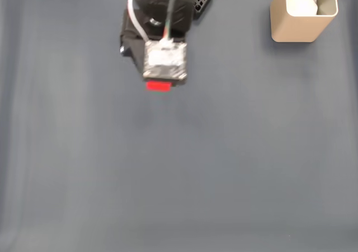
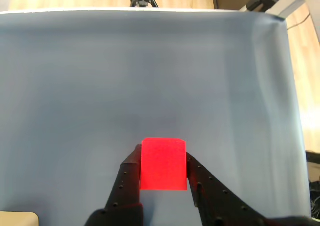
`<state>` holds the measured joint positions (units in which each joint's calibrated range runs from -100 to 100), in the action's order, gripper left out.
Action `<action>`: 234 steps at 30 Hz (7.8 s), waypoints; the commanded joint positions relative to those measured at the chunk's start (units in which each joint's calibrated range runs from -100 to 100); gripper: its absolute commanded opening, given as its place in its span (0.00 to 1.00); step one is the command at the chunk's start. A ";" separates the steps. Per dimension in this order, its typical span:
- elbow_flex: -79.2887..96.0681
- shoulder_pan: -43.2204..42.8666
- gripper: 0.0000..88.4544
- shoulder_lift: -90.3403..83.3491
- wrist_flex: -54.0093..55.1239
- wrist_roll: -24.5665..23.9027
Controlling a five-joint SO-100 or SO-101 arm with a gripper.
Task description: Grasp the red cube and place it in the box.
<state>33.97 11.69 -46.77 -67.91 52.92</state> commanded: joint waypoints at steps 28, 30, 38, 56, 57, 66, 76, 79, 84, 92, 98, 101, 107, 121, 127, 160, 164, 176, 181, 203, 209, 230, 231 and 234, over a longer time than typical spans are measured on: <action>-14.74 -28.90 0.00 -5.63 -3.77 0.10; -15.74 -30.47 0.00 -4.85 -3.77 -0.05; -16.56 -36.22 0.00 -2.86 -4.43 0.20; -26.86 -44.81 0.00 5.88 -9.93 -1.07; -27.04 -45.38 0.00 5.96 -10.01 -1.17; -27.13 -50.70 0.00 5.53 -11.98 -1.56; -27.13 -55.39 0.00 6.91 -13.70 -1.47; -27.13 -57.30 0.00 7.35 -14.20 -1.22; -27.13 -60.43 0.00 8.39 -14.20 -0.78; -27.13 -64.62 0.00 10.55 -13.87 0.05; -27.13 -67.10 0.00 12.19 -13.62 0.24; -27.13 -68.38 0.00 12.97 -12.97 0.29; -27.13 -70.22 0.00 14.10 -11.41 0.63; -26.68 -73.14 0.00 15.40 -10.26 0.20; -26.59 -73.63 0.01 15.22 -10.26 -0.34; -22.03 -74.84 0.30 13.23 -10.01 -4.64; -21.94 -75.12 0.36 13.15 -10.75 -4.79; -22.67 -74.91 0.41 13.58 -12.39 -4.54; -22.67 -74.84 0.41 13.58 -12.06 -4.93; -22.67 -74.84 0.42 13.41 -11.90 -4.79; -22.67 -74.70 0.41 13.32 -11.73 -4.79; -20.02 -57.59 0.00 10.72 -6.24 -0.20; -19.84 -55.88 0.00 10.72 -5.66 -0.05; -19.66 -50.91 0.00 10.64 -4.43 0.39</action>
<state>14.85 -44.23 -33.66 -74.00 52.77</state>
